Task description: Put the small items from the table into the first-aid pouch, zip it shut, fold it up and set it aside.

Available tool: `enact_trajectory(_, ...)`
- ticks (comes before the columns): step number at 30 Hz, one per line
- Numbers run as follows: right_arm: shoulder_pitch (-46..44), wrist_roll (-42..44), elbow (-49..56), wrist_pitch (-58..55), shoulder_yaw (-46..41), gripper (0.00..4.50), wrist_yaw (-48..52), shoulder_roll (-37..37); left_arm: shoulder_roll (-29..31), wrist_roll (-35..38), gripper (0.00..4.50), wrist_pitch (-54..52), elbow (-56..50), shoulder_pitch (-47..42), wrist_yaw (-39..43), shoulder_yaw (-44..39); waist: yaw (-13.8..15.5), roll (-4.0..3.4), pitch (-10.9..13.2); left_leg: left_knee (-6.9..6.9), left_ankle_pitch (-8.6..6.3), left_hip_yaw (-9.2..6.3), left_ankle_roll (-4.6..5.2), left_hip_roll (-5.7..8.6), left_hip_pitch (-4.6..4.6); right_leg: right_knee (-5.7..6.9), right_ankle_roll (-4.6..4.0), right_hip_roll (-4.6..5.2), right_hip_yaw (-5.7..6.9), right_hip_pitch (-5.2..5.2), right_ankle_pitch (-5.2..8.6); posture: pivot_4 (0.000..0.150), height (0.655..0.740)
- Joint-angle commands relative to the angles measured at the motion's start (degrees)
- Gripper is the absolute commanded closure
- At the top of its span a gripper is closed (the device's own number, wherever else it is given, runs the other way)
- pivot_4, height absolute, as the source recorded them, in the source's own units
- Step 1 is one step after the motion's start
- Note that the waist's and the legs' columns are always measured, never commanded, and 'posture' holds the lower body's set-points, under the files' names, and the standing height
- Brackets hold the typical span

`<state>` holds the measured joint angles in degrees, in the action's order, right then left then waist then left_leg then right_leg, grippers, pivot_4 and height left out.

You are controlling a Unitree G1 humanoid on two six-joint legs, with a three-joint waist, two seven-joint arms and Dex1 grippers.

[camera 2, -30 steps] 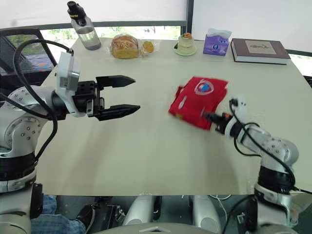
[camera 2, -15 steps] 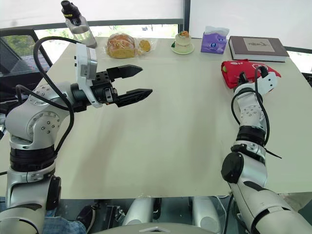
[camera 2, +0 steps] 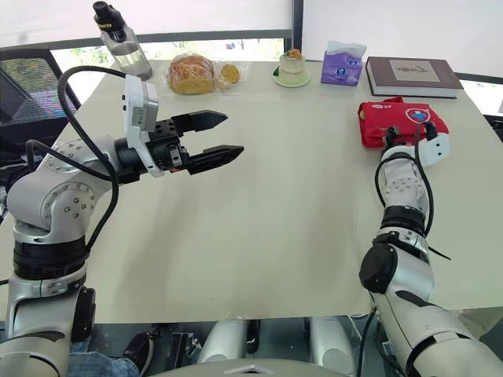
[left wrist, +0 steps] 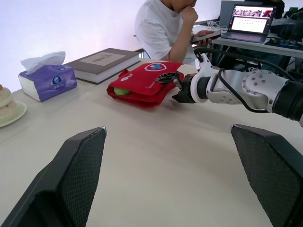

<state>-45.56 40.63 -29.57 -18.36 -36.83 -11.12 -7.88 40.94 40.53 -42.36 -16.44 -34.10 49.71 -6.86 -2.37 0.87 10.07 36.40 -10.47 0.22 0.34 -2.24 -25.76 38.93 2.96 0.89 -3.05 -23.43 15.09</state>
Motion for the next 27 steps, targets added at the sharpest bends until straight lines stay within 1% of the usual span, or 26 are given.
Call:
enact_trajectory(1,5.7,0.0,13.9,-6.5,5.6,0.07,2.2,-0.8,1.1,-1.5,0.00,1.5,-2.2,3.7,-1.1,-1.7,-0.1,-0.01,0.0,-0.04,0.00,0.05,0.00,0.00,0.00,0.01,0.00,0.01,-0.05,-0.02,0.00,0.150,0.7400)
enact_trajectory(6,17.1,-4.3,28.1,-13.1,16.1,0.07,8.8,-5.6,0.3,-3.3,0.00,3.3,-4.2,12.2,-5.0,-4.6,-0.1,-0.01,0.0,-0.04,0.00,0.15,0.00,-0.05,0.04,0.04,0.00,-0.03,-0.17,-0.09,0.00,0.150,0.7400)
enact_trajectory(8,22.6,-6.7,34.2,-13.8,21.8,0.07,14.6,-9.1,-0.6,-3.1,0.00,3.7,-5.0,15.7,-6.4,-6.1,0.0,-0.01,0.0,-0.05,0.00,0.19,0.00,-0.05,0.08,0.02,0.00,-0.03,-0.21,-0.09,0.01,0.150,0.7400)
enact_trajectory(9,27.1,-8.2,38.5,-13.4,25.6,0.07,19.6,-12.3,-1.3,-3.1,0.00,4.0,-5.6,18.6,-7.1,-7.2,0.0,0.00,0.0,-0.05,0.00,0.21,0.00,-0.05,0.07,0.02,0.00,-0.02,-0.24,-0.10,0.01,0.150,0.7400)
enact_trajectory(11,34.8,-10.3,44.5,-11.1,29.7,0.07,27.2,-17.3,-2.4,-4.3,0.00,5.6,-6.3,23.6,-8.4,-8.5,0.1,0.03,0.0,-0.05,0.00,0.26,0.01,-0.04,0.06,-0.05,0.01,0.01,-0.29,-0.10,0.02,0.150,0.7400)
enact_trajectory(13,41.7,-10.8,47.8,-7.4,29.9,0.07,33.4,-20.2,-3.6,-5.2,0.00,7.0,-6.7,28.0,-9.5,-9.2,0.3,0.05,-0.1,-0.05,-0.01,0.27,0.01,-0.04,0.04,-0.07,0.02,0.03,-0.27,-0.09,0.02,0.150,0.7400)
enact_trajectory(17,51.6,-13.3,49.6,2.4,28.3,0.07,42.9,-23.7,-4.5,-5.0,0.00,9.0,-9.0,35.2,-8.5,-9.9,0.3,0.10,0.0,0.04,-0.01,0.34,0.02,-0.08,0.12,-0.07,-0.04,0.04,-0.30,-0.05,0.06,0.150,0.7400)
enact_trajectory(19,55.6,-14.4,49.5,6.7,27.0,0.07,46.6,-24.9,-4.9,-5.3,0.00,10.0,-9.6,39.0,-8.3,-10.3,0.3,0.12,-0.1,0.07,0.00,0.38,0.02,-0.11,0.20,-0.05,-0.14,0.05,-0.30,-0.02,0.11,0.150,0.7400)
enact_trajectory(21,59.7,-15.5,47.5,12.2,24.0,0.07,50.5,-26.4,-5.3,-7.9,0.00,13.2,-10.2,45.1,-7.9,-10.7,0.3,0.11,-0.1,0.07,0.01,0.46,0.04,-0.15,0.31,-0.05,-0.18,0.07,-0.35,0.05,0.13,0.150,0.7400)
enact_trajectory(24,62.0,-15.4,45.4,16.7,21.3,0.07,54.0,-27.1,-5.4,-8.8,0.00,15.1,-11.1,49.3,-8.1,-11.1,0.3,0.21,-0.1,0.02,-0.01,0.66,0.06,-0.15,0.36,-0.10,-0.19,0.10,-0.54,0.05,0.13,0.150,0.7400)
enact_trajectory(27,63.0,-13.4,43.2,19.5,18.5,0.07,58.1,-27.3,-5.3,-9.6,0.00,17.6,-11.7,53.1,-6.5,-11.2,0.4,0.29,-0.1,0.03,-0.01,0.66,0.05,-0.23,0.40,-0.08,-0.18,0.10,-0.54,0.04,0.14,0.150,0.7400)
